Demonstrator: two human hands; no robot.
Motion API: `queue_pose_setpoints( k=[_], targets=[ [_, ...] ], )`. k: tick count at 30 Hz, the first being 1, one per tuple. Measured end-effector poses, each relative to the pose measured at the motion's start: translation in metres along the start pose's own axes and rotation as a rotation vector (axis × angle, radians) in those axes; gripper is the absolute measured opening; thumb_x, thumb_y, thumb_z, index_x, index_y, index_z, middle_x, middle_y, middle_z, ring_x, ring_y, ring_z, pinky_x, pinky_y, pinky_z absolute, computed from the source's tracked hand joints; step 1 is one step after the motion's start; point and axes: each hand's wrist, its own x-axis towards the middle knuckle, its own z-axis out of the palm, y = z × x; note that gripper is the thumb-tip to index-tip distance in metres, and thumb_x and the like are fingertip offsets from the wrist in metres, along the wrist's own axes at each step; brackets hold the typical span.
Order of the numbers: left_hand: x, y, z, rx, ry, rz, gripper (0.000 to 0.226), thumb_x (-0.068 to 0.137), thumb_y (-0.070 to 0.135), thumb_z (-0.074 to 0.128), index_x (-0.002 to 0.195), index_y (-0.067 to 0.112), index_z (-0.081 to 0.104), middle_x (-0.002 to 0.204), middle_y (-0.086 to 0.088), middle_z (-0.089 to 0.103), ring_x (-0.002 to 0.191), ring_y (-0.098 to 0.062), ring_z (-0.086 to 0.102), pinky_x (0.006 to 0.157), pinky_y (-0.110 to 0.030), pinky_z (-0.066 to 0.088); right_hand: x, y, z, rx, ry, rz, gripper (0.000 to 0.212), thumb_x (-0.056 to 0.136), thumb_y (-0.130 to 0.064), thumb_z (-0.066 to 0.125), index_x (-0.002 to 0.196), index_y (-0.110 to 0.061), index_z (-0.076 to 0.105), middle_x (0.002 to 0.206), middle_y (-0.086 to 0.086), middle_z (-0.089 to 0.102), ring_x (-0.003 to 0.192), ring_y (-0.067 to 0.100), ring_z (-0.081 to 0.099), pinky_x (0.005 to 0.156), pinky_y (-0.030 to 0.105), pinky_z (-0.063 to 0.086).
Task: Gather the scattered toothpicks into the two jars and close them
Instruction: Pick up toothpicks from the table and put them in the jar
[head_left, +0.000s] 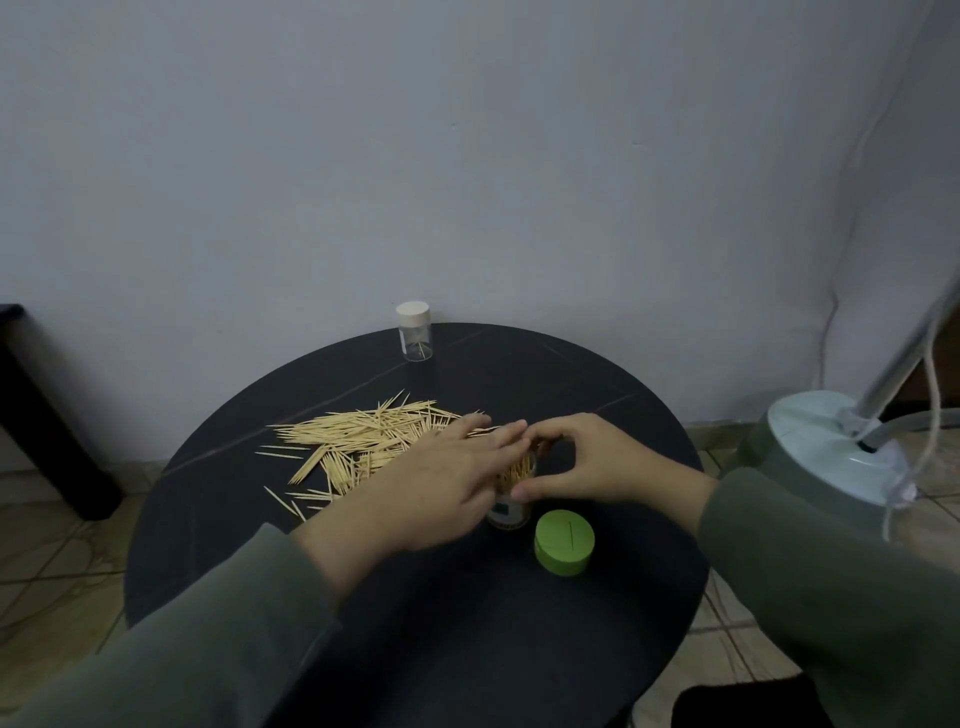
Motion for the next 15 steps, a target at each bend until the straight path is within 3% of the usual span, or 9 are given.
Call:
queue_pose_setpoints(
  k=[3,5,9,12,15],
  targets=[
    [-0.003,0.001,-0.004,-0.048,-0.015,0.013,0.055,0.097,0.021,0.041,0.148,0.037,0.029,0.160,0.019,0.006,0.147,-0.008,-0.001,0.121,-0.040,0.012,0.000,0.000,-0.001,-0.011,-0.004,-0.001,0.041,0.068,-0.050,0.080,0.104,-0.044,0.061,0.098,-0.022,0.064,0.096,-0.005,0.056,0.083,0.019,0.048],
    [-0.006,0.000,-0.010,-0.132,0.012,-0.002,0.052,0.097,0.017,0.041,0.144,0.038,0.039,0.159,0.018,0.011,0.145,-0.005,0.003,0.118,-0.033,0.010,0.000,0.000,-0.002,-0.012,-0.016,0.014,0.049,0.064,-0.051,0.082,0.108,-0.041,0.062,0.104,-0.020,0.063,0.099,-0.004,0.056,0.088,0.025,0.050],
    [-0.011,-0.007,-0.019,-0.208,0.144,-0.092,0.038,0.101,0.024,0.043,0.136,0.037,0.050,0.152,0.017,0.033,0.138,-0.007,0.025,0.112,-0.030,0.022,0.002,0.000,-0.007,-0.092,-0.147,0.060,0.064,0.067,-0.045,0.083,0.125,-0.037,0.057,0.115,-0.020,0.057,0.107,-0.001,0.053,0.096,0.028,0.047],
    [-0.014,-0.021,-0.021,-0.111,0.161,-0.250,0.025,0.097,0.034,0.050,0.119,0.036,0.063,0.124,0.019,0.059,0.116,-0.004,0.049,0.099,-0.027,0.041,0.005,0.006,-0.012,-0.232,-0.214,0.088,0.053,0.084,-0.028,0.071,0.131,-0.043,0.051,0.119,-0.018,0.053,0.110,0.002,0.050,0.099,0.034,0.046],
    [-0.019,-0.036,-0.023,-0.040,0.036,-0.450,0.015,0.089,0.045,0.060,0.098,0.035,0.066,0.097,0.017,0.062,0.095,-0.006,0.059,0.082,-0.027,0.051,0.011,0.011,-0.013,-0.323,-0.131,0.099,0.044,0.092,-0.018,0.061,0.127,-0.042,0.054,0.118,-0.019,0.052,0.108,0.003,0.049,0.101,0.038,0.046]
  ],
)
